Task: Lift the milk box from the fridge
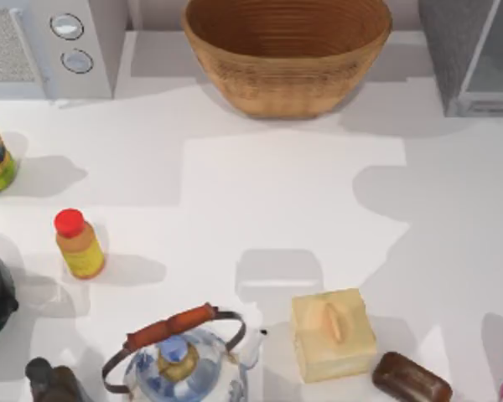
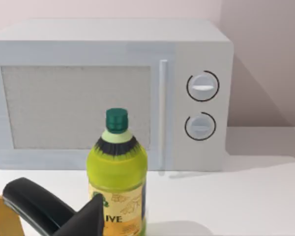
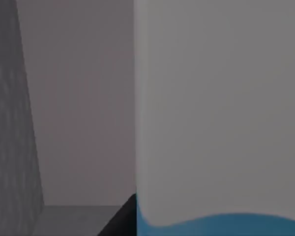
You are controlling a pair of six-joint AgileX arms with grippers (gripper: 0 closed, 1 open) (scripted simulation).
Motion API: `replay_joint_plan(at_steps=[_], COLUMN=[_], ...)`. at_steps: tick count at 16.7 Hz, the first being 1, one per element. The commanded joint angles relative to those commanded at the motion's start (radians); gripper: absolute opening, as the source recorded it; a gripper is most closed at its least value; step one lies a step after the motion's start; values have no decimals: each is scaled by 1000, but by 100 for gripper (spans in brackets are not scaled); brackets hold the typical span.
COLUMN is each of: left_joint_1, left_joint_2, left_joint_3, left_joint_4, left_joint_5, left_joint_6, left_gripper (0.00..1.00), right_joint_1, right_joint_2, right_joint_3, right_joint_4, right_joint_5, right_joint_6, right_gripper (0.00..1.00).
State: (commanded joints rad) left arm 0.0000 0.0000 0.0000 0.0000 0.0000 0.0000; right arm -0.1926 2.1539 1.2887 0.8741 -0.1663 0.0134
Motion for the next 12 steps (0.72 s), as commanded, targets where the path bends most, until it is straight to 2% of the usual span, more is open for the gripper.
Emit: replay_joint_plan(at_steps=[7,12], left_joint_1=[0,0], left_joint_2=[0,0], left_joint_3=[0,0], left_joint_4=[0,0], left_joint_5=[0,0], left_joint_6=[0,0], left_gripper=[100,100], right_joint_1=[-35,-43], right_joint_2=[-203,-235], right_joint_3=[-357,-407], right_joint_4=[132,157], right_joint_5=[-29,-35], right_joint_6=[2,2], right_gripper=[0,0])
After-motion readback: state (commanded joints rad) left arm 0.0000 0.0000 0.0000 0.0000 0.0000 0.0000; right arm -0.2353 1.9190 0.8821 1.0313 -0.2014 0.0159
